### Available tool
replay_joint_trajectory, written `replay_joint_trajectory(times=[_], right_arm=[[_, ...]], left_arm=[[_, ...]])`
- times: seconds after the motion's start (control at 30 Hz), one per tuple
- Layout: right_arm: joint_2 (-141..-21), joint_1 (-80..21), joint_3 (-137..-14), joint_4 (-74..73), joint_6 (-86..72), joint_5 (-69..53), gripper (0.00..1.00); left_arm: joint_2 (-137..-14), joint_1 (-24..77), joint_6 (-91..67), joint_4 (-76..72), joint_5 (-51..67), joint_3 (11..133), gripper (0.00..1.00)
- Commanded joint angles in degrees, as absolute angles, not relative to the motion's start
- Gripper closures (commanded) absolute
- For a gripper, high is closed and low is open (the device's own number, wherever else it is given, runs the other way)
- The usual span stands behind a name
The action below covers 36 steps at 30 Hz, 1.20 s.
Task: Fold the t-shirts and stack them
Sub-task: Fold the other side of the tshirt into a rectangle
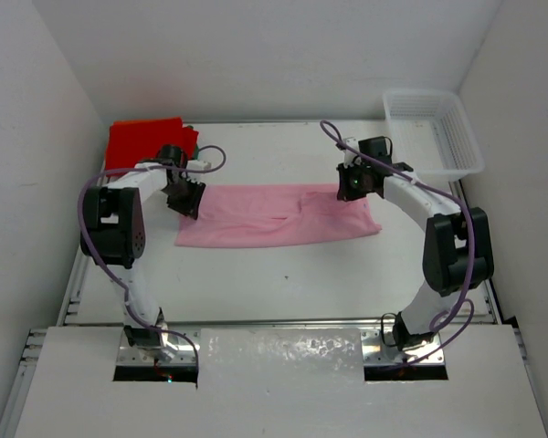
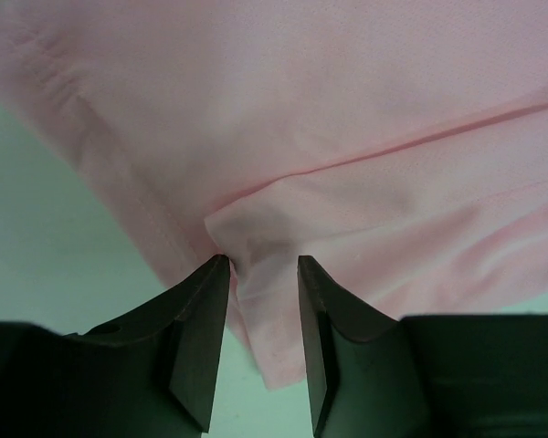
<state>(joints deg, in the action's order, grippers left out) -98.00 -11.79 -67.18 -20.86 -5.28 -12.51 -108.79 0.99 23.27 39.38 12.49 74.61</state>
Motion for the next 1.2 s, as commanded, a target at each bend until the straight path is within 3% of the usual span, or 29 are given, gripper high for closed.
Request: replay_joint_trajectory(times=[0.0, 0.17, 0.4, 0.6, 0.73, 0.87, 0.97, 1.17], right_arm=[[-95.28, -12.13, -66.19, -17.76, -5.89, -13.01, 1.00], [-94.92, -12.22, -65.04, -17.49, -5.80, -12.48, 1.00], [-95.45, -12.13, -66.09, -17.93, -5.71, -12.39, 1.00], [-95.71, -12.22, -66.80, -18.63, -5.54, -12.83, 1.00], [-95.71, -12.13, -67.06, -18.98, -5.36, -12.66, 1.00], [-95.71, -12.13, -67.32, -19.25, -5.10, -12.22, 1.00], [-95.71, -12.13, -67.50, -19.69, -4.83, -12.30, 1.00], [-95.01, -12.13, -67.59, -20.65, -4.66, -11.95, 1.00]], left_arm=[[-108.98, 0.53, 21.97, 37.79, 14.15, 76.55, 0.66], [-110.39, 0.53, 21.62, 37.71, 14.94, 76.99, 0.67], [-111.71, 0.53, 21.53, 36.57, 14.25, 76.03, 0.80], [-110.31, 0.53, 20.39, 34.02, 7.48, 75.67, 0.68], [-109.25, 0.53, 20.04, 33.49, 8.43, 75.41, 0.66], [-110.82, 0.62, 20.04, 33.84, 12.04, 74.53, 0.81], [-110.92, 0.62, 19.87, 33.40, 11.87, 74.00, 1.00], [-108.81, 0.62, 20.21, 34.63, 11.69, 74.97, 1.00]])
